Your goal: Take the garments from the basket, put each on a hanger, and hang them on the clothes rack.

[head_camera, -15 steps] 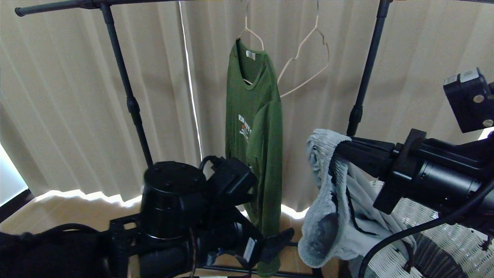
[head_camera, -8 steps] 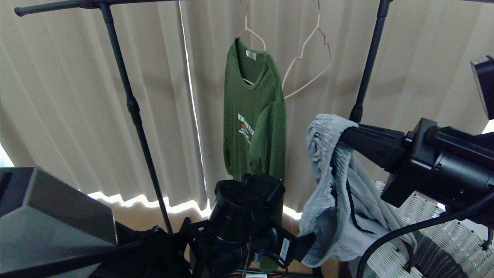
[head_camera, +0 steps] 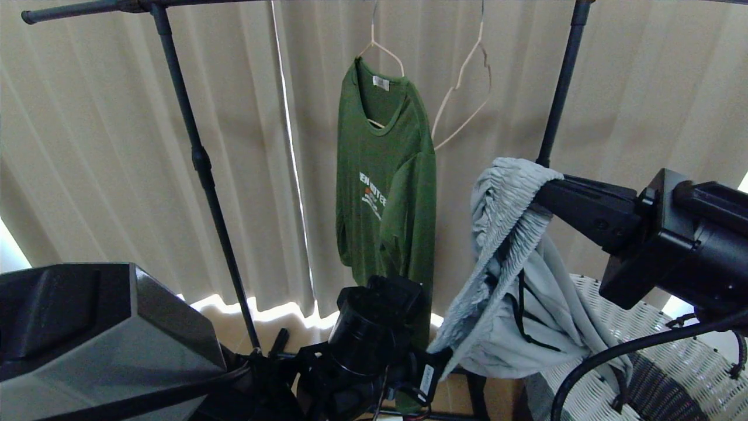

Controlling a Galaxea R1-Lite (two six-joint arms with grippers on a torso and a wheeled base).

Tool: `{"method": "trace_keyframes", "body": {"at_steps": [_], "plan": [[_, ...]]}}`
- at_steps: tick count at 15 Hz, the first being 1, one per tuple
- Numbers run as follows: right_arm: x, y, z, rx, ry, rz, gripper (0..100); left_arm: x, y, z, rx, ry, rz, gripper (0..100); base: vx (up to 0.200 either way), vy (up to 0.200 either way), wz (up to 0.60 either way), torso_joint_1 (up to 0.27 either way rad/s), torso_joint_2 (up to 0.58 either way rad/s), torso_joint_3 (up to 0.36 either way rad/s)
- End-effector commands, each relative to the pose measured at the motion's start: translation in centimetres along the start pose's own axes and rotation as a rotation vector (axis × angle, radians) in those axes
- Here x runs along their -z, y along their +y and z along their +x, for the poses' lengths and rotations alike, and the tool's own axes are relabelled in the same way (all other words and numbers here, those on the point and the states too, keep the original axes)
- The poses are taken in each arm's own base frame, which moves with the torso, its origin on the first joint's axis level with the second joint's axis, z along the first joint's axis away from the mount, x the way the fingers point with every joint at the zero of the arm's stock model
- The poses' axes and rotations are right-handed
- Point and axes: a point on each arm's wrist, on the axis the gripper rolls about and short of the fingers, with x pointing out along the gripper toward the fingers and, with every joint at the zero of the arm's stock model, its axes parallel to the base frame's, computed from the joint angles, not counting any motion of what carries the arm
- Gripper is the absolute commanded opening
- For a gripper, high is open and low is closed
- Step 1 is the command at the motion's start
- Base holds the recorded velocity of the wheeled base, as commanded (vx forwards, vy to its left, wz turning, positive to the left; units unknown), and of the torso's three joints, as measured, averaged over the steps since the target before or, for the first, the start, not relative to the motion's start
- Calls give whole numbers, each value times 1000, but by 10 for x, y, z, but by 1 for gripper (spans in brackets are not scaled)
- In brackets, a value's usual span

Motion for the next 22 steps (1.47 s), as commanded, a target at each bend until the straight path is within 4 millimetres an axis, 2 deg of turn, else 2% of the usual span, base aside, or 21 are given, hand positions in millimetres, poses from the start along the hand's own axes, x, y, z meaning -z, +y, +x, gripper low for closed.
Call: {"method": "trace_keyframes", "body": {"at_steps": [1,3,5,6,7,8,10,12,14,16,19,20,22], "plan": [[-3,0,-3,2,-13,-1,0,-1,1,-4,-3,-2,1,0,0,0,0,0,0,0],[1,-14,-3,67,5,2,0,6,4,-34,-46,-63,1,0,0,0,0,0,0,0],[5,-24,-1,115,19,24,0,26,14,-67,-78,-83,53,0,0,0,0,0,0,0],[8,-29,-1,133,31,27,0,28,22,-84,-102,-98,78,0,0,0,0,0,0,0],[13,-33,-1,156,51,28,0,21,32,-99,-132,-138,61,0,0,0,0,0,0,0],[18,-36,-3,172,66,28,0,12,40,-110,-158,-183,44,0,0,0,0,0,0,0],[26,-42,-9,201,90,26,0,-13,65,-147,-272,-249,65,0,0,0,0,0,0,0],[22,-41,-12,204,73,22,0,-40,76,-178,-333,-280,48,0,0,0,0,0,0,0],[17,-40,-13,202,51,17,0,-73,78,-201,-366,-347,37,0,0,0,0,0,0,0],[6,-39,-13,200,12,-9,0,-106,73,-224,-365,-417,43,0,0,0,0,0,0,0],[-4,-42,-14,212,-25,-19,0,-138,67,-247,-357,-474,46,0,0,0,0,0,0,0],[-19,-52,-11,252,-68,-37,0,-161,64,-258,-354,-531,47,0,0,0,0,0,0,0],[-31,-61,-4,272,-103,-51,0,-176,64,-252,-356,-550,57,0,0,0,0,0,0,0]]}}
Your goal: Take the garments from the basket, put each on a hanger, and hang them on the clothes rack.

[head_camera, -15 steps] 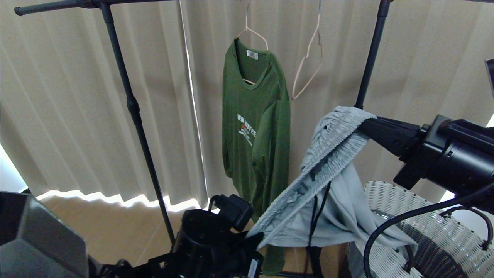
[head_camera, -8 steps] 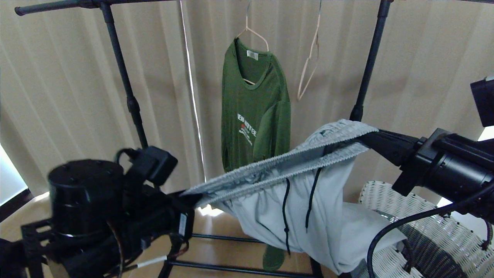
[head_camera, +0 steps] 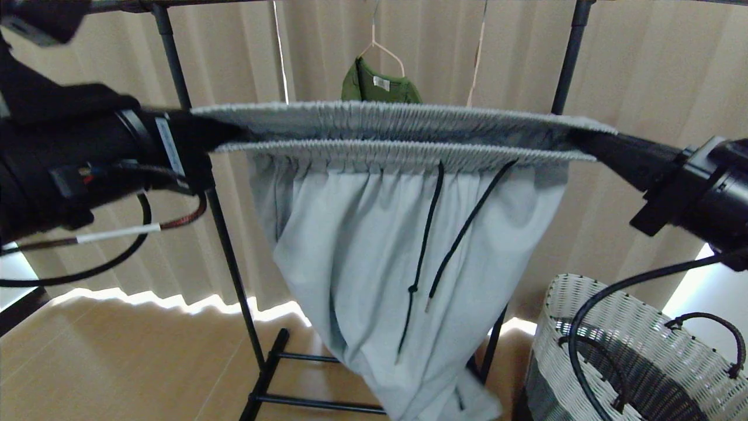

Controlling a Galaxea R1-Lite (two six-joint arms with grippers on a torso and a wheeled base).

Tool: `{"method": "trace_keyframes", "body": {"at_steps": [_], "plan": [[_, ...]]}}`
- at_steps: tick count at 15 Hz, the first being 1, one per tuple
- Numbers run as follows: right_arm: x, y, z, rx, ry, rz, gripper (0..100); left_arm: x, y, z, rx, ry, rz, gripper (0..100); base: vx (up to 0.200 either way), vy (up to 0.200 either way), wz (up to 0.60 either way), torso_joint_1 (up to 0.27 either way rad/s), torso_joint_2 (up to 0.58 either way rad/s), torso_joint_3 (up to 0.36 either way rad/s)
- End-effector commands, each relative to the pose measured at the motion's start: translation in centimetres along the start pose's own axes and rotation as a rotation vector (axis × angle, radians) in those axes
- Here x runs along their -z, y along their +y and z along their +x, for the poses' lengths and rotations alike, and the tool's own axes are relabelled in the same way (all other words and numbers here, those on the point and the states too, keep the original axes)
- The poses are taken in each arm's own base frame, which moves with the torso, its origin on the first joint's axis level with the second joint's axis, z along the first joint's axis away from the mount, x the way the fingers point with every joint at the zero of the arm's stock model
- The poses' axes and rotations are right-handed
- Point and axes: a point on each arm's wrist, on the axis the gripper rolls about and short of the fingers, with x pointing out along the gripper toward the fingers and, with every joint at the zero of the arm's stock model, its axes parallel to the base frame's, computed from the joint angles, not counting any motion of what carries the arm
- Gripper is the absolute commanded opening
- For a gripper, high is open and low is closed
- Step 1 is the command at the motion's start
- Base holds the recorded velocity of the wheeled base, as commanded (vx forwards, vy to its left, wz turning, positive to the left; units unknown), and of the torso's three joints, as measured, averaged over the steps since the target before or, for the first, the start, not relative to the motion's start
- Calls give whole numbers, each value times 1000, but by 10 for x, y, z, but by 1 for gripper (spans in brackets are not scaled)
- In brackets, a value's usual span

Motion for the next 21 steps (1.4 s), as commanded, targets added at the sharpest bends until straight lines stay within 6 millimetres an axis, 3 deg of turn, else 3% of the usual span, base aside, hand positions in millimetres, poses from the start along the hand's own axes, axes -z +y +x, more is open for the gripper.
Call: {"method": "trace_keyframes", "body": {"at_steps": [1,3,8,14,17,21], "plan": [[-15,-15,14,50,-47,-22,0,-25,-3,12,3,-64,19,0,0,0,0,0,0,0],[-14,-19,16,65,-44,-46,0,-22,-10,22,22,-50,38,0,0,0,0,0,0,0],[2,-19,10,70,8,-42,0,1,-15,23,40,23,46,0,0,0,0,0,0,0],[-17,-18,12,66,-59,-57,0,-8,-16,23,46,-15,111,0,0,0,0,0,0,0],[-16,-18,10,66,-55,-58,0,-4,-26,28,82,-4,108,0,0,0,0,0,0,0],[-24,-15,-6,61,-86,-61,0,0,-30,43,72,-15,106,0,0,0,0,0,0,0]]}}
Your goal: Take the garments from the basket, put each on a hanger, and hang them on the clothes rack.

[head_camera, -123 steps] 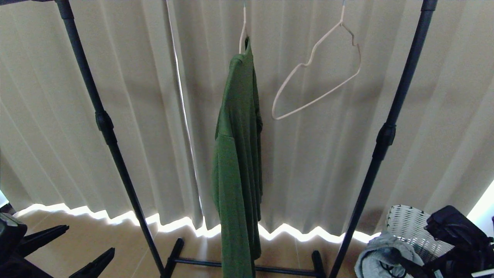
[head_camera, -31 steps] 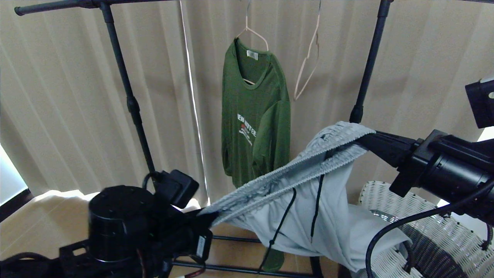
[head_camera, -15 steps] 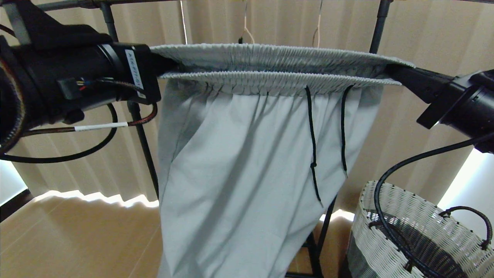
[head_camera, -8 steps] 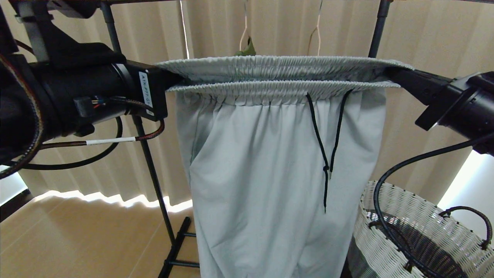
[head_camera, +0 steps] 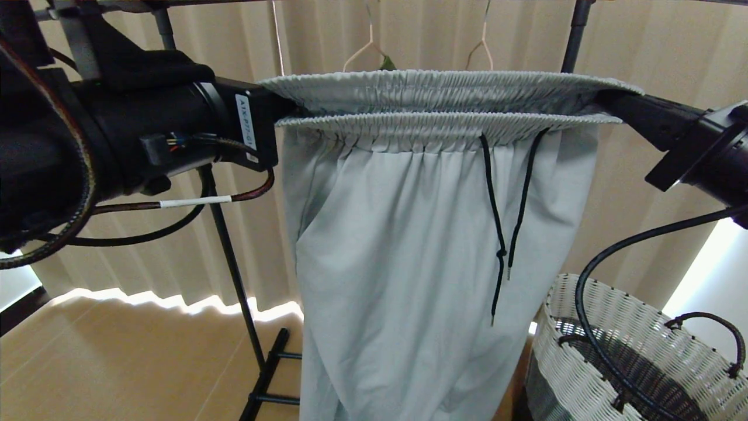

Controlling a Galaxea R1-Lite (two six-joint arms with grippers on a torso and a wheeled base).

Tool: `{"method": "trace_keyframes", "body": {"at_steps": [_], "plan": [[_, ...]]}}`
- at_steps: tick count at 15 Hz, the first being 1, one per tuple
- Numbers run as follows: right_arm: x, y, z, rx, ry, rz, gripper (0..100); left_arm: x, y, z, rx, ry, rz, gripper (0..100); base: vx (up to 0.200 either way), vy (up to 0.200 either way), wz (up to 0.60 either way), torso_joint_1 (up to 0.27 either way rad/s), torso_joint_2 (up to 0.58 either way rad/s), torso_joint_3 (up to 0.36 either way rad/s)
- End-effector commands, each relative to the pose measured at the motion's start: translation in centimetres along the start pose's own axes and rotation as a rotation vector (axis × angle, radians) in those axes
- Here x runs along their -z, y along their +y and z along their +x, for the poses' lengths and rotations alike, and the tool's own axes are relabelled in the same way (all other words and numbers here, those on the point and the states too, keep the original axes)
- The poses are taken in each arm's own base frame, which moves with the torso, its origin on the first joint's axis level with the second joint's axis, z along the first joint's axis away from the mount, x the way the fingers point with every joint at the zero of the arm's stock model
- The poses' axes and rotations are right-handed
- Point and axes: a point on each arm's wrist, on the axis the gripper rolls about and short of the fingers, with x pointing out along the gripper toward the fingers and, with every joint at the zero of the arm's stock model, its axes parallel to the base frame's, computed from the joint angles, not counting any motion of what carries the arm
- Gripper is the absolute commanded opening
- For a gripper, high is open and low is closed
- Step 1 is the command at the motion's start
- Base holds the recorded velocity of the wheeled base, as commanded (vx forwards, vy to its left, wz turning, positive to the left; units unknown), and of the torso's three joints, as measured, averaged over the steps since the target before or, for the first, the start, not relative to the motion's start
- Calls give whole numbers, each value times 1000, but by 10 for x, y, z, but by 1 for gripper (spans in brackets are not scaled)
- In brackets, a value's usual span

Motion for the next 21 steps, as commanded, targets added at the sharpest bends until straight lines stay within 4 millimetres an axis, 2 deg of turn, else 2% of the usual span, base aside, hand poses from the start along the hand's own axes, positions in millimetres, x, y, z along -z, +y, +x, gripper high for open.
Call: {"method": "trace_keyframes", "body": {"at_steps": [1,3,5,8,10,12,16,18,21], "plan": [[-15,3,-20,-12,-50,-3,0,4,-3,14,-7,16,1,0,0,0,0,0,0,0],[-21,6,-35,-19,-65,-10,0,1,-5,32,-51,14,-19,0,0,0,0,0,0,0],[-22,8,-52,-29,-40,-6,0,-2,-7,58,-119,7,-67,0,0,0,0,0,0,0],[-16,19,-80,-178,-9,11,0,-3,-11,90,-177,-6,-96,0,0,0,0,0,0,0],[-14,21,-94,-251,13,14,0,-2,-12,99,-181,-9,-100,0,0,0,0,0,0,0],[-14,22,-98,-283,26,16,0,-1,-13,100,-181,-8,-100,0,0,0,0,0,0,0],[-11,22,-95,-281,42,18,0,0,-12,98,-180,-3,-102,0,0,0,0,0,0,0],[-7,21,-89,-271,74,19,0,0,-12,98,-180,-1,-107,0,0,0,0,0,0,0],[0,9,-74,-185,134,9,0,1,-6,85,-188,8,-107,0,0,0,0,0,0,0]]}}
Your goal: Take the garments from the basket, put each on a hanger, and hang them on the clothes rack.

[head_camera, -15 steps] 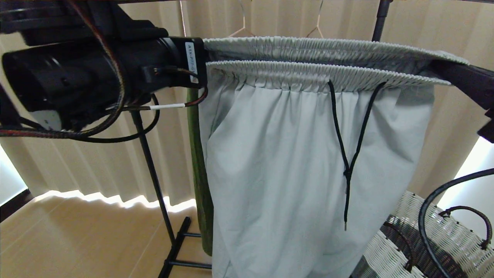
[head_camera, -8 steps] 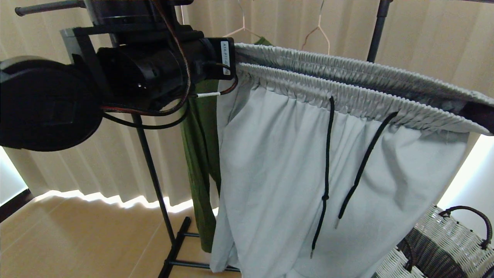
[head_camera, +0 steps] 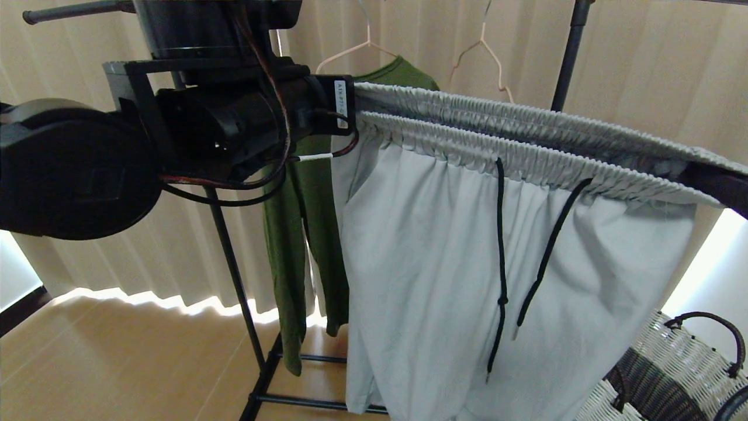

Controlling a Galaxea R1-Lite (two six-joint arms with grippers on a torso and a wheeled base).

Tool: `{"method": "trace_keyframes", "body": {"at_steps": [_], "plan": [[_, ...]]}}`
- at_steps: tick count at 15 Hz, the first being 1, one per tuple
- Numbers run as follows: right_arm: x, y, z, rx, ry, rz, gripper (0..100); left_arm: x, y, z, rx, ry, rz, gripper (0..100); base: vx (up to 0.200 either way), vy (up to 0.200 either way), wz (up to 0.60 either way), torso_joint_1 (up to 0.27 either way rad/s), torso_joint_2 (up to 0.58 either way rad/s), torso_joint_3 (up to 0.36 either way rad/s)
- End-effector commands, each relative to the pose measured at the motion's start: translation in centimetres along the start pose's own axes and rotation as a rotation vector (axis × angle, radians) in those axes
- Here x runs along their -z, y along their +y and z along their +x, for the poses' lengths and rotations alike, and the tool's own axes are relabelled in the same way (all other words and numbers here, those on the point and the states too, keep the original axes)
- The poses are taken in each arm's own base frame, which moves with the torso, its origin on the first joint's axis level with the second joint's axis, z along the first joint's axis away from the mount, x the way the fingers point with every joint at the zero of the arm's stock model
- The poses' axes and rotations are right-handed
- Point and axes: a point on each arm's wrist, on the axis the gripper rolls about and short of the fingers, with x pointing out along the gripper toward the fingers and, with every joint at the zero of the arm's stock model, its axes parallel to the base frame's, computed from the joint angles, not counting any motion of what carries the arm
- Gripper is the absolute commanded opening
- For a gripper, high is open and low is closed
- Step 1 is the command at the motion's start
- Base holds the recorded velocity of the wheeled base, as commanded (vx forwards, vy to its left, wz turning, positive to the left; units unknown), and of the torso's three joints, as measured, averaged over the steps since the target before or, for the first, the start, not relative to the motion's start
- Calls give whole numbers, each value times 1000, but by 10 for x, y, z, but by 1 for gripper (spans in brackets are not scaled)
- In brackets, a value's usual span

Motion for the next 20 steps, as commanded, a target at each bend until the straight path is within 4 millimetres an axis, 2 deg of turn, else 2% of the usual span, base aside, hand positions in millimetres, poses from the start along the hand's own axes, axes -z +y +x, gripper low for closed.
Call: {"method": "trace_keyframes", "body": {"at_steps": [1,2,4,5,6,8,10,12,16,18,20], "plan": [[3,-14,14,66,37,1,0,-3,7,-12,-5,-3,-1,0,0,0,0,0,0,0],[4,-25,24,117,56,0,0,-4,11,-23,4,1,4,0,0,0,0,0,0,0],[4,-34,36,158,72,3,0,-5,15,-34,7,3,6,0,0,0,0,0,0,0],[6,-42,48,222,85,6,0,-4,18,-46,20,11,11,0,0,0,0,0,0,0],[6,-42,48,222,85,6,0,-4,18,-46,20,11,11,0,0,0,0,0,0,0],[8,-52,69,310,99,8,0,-1,24,-72,125,46,21,0,0,0,0,0,0,0],[4,-57,82,313,89,12,0,3,31,-99,230,92,30,0,0,0,0,0,0,0],[3,-61,91,316,77,12,0,5,36,-116,302,100,28,0,0,0,0,0,0,0],[2,-71,115,328,3,-8,0,13,37,-133,436,110,26,0,0,0,0,0,0,0],[0,-73,121,326,-10,-11,0,19,36,-134,462,129,24,0,0,0,0,0,0,0],[-3,-75,126,324,-25,-8,0,22,29,-144,514,135,23,0,0,0,0,0,0,0]]}}
